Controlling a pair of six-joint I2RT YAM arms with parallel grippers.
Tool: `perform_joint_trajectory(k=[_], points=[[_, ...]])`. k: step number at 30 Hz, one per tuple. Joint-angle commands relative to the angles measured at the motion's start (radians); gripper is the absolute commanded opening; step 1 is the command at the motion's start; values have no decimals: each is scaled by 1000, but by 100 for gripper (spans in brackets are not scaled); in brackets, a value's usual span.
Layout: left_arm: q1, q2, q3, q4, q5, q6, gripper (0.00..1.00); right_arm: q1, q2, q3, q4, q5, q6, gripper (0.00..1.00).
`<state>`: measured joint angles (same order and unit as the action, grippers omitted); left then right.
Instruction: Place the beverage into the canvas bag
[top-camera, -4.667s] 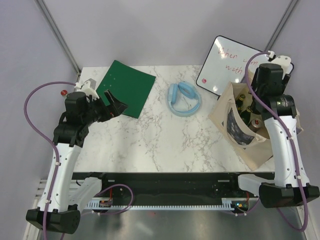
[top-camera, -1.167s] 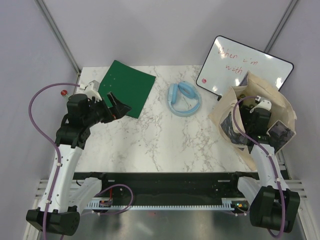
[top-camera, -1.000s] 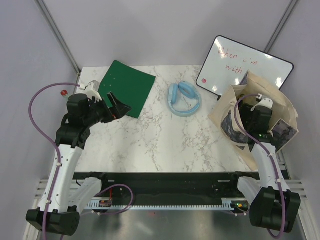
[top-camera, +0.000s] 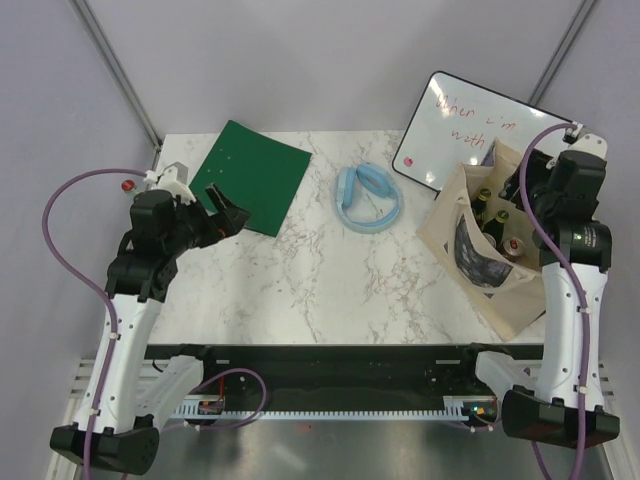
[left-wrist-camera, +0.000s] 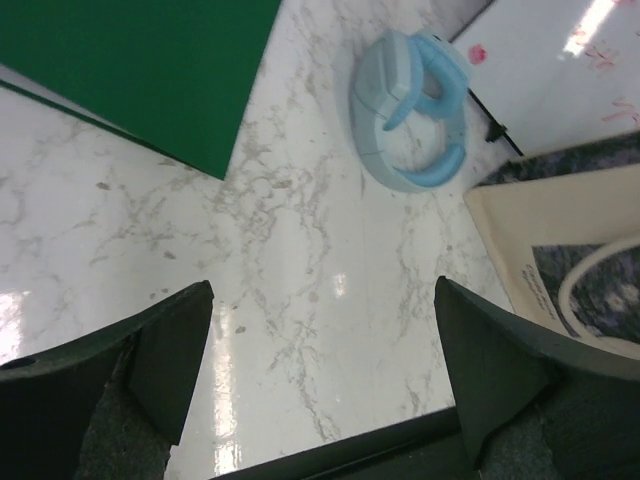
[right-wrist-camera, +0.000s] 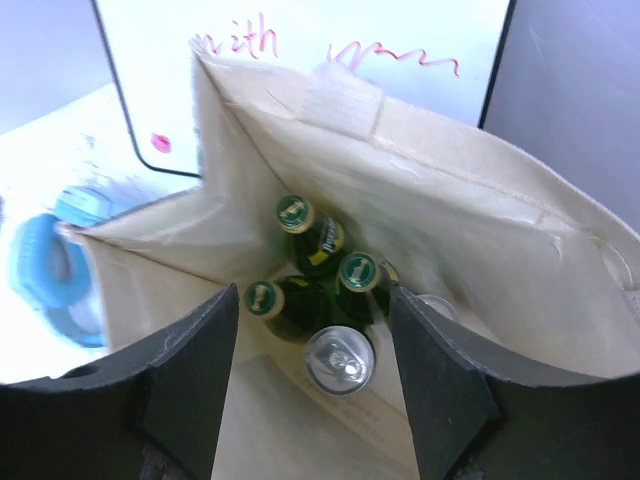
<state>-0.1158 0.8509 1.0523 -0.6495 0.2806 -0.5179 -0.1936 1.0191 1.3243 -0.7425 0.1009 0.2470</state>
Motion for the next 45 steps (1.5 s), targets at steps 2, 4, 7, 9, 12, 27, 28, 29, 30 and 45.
perform_joint_trajectory(k=[2,4,7,9,12,27,28,29,30,45], points=[[-1,22,124,-65,-417,58,98,9,51,170,-66,-131,106,65],[7,74,179,-84,-550,68,99,77,85,206,-49,-159,124,65],[63,169,236,-99,-630,65,98,187,91,155,76,-142,117,67],[105,209,256,-101,-658,58,98,265,102,148,123,-155,118,67],[188,290,302,-116,-693,49,98,347,111,144,181,-155,152,67],[258,378,384,17,-934,182,98,523,69,61,368,-190,221,69],[258,379,368,33,-920,199,97,523,62,56,374,-187,219,69],[258,381,359,48,-914,203,95,523,55,53,388,-188,218,70],[258,384,347,65,-908,206,94,523,43,43,394,-185,218,70],[258,485,221,254,-975,219,83,536,29,21,416,-191,181,72]])
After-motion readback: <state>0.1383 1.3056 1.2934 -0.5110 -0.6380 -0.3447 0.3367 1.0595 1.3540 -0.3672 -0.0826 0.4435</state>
